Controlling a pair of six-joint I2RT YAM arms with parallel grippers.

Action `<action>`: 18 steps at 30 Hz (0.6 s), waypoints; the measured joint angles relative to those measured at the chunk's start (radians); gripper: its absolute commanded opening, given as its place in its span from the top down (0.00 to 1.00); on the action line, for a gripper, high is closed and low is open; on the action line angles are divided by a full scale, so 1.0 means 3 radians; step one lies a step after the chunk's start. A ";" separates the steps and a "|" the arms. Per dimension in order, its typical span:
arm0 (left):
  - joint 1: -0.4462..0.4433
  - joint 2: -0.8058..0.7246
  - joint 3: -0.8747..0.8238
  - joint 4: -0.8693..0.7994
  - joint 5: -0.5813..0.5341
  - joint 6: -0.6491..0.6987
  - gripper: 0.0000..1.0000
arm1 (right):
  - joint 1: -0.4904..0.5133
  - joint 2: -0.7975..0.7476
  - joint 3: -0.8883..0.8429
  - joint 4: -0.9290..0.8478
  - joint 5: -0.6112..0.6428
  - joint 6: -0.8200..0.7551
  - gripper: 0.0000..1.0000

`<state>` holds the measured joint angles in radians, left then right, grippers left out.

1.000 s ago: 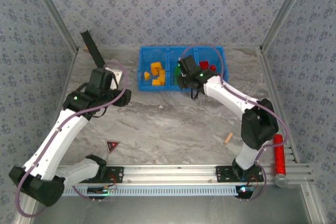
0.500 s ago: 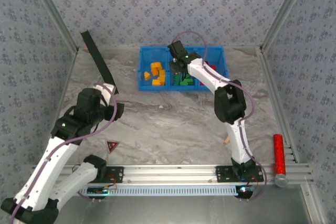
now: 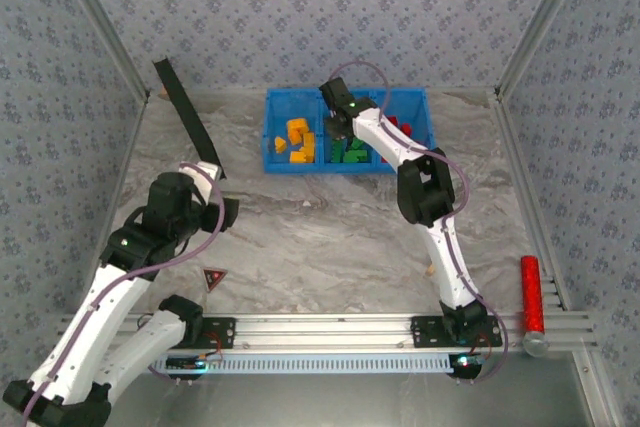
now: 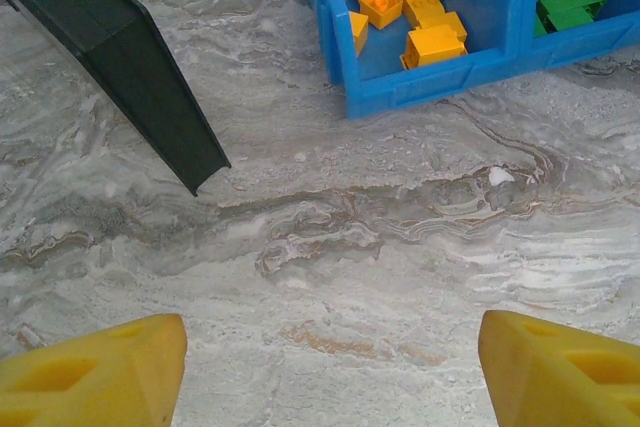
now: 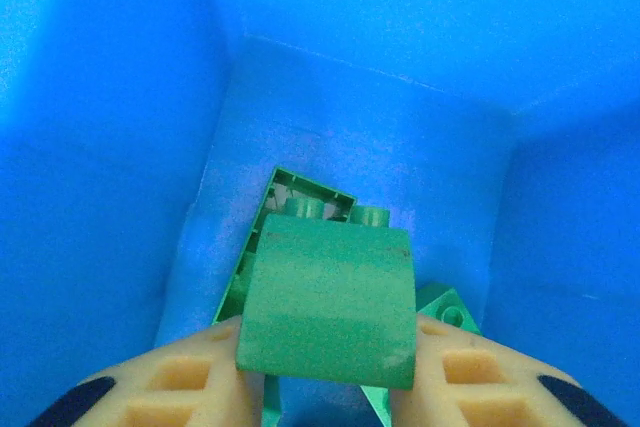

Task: Sort the legos into containers by color
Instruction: Place the lego in the container.

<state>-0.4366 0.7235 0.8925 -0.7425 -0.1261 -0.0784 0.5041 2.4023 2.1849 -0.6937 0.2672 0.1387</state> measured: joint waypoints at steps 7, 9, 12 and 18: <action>0.0015 -0.0020 0.0000 0.0022 0.0005 0.0025 0.12 | 0.0024 -0.0135 -0.0294 0.0051 0.0031 -0.0020 0.37; 0.0015 -0.0028 0.0001 0.0020 -0.0008 0.0042 0.09 | 0.0037 -0.0266 -0.0509 0.0090 0.0028 -0.0032 0.36; 0.0015 -0.0005 0.0042 0.0015 -0.0083 0.0080 0.00 | 0.0075 -0.0584 -0.0891 0.0178 0.0001 -0.0047 0.31; 0.0017 0.0220 0.0276 0.0170 -0.0338 0.0094 0.00 | 0.0347 -0.1740 -0.1686 0.0337 0.0006 -0.0081 0.00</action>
<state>-0.4316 0.7895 0.9752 -0.6914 -0.2276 -0.0502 0.6083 1.8805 1.6791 -0.5926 0.2691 0.1143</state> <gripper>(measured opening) 0.998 0.843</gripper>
